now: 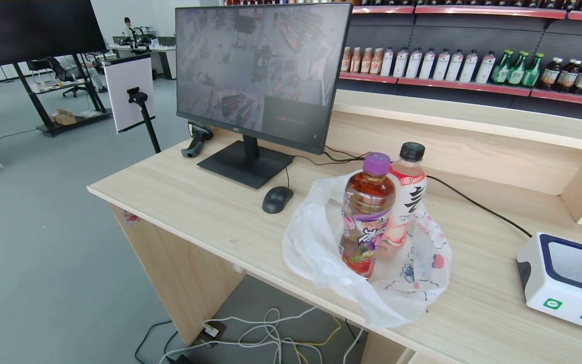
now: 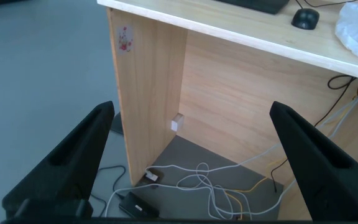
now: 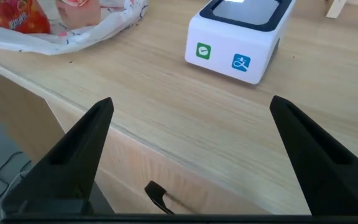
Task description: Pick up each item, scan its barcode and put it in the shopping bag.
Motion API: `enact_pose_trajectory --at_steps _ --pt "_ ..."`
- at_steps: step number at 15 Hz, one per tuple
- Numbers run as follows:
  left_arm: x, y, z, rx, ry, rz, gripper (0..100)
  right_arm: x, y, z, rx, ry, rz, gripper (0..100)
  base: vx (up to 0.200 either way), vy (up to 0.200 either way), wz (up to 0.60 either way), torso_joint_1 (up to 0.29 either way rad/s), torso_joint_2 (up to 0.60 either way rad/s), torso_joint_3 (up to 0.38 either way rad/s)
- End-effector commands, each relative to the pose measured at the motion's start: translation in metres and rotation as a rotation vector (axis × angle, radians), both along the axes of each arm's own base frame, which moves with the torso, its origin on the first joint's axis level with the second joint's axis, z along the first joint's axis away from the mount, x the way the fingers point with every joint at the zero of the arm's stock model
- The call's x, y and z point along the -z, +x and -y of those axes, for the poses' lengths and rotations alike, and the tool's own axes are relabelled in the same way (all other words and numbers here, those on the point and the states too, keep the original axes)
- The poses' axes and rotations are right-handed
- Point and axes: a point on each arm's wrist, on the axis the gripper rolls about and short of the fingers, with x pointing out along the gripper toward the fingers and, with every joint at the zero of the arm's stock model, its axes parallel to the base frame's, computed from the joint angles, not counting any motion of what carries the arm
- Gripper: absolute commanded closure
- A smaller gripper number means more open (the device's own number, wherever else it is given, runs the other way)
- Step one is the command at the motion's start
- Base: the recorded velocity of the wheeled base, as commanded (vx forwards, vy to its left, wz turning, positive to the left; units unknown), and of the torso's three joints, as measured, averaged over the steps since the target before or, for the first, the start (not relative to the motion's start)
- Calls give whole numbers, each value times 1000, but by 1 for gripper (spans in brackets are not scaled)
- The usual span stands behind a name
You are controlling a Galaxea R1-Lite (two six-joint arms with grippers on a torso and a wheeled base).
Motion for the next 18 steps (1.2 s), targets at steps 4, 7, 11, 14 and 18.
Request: enact_pose_trajectory --at_steps 4,7,11,14,18 --pt "0 0 0 0 0 0 0 0 -1 0 3 3 11 0 -150 0 0 7 4 1" --pt "0 0 0 0 0 0 0 0 -1 0 3 3 11 0 -200 0 0 -1 -1 -1" --pt "0 0 0 0 0 0 0 0 -1 0 3 22 11 0 0 0 -300 -5 0 2" --pt "0 0 0 0 0 0 0 0 -1 0 1 30 11 0 0 0 -600 17 2 2" --pt "0 0 0 0 0 -1 0 1 -1 0 1 37 9 0 0 0 -600 5 2 2"
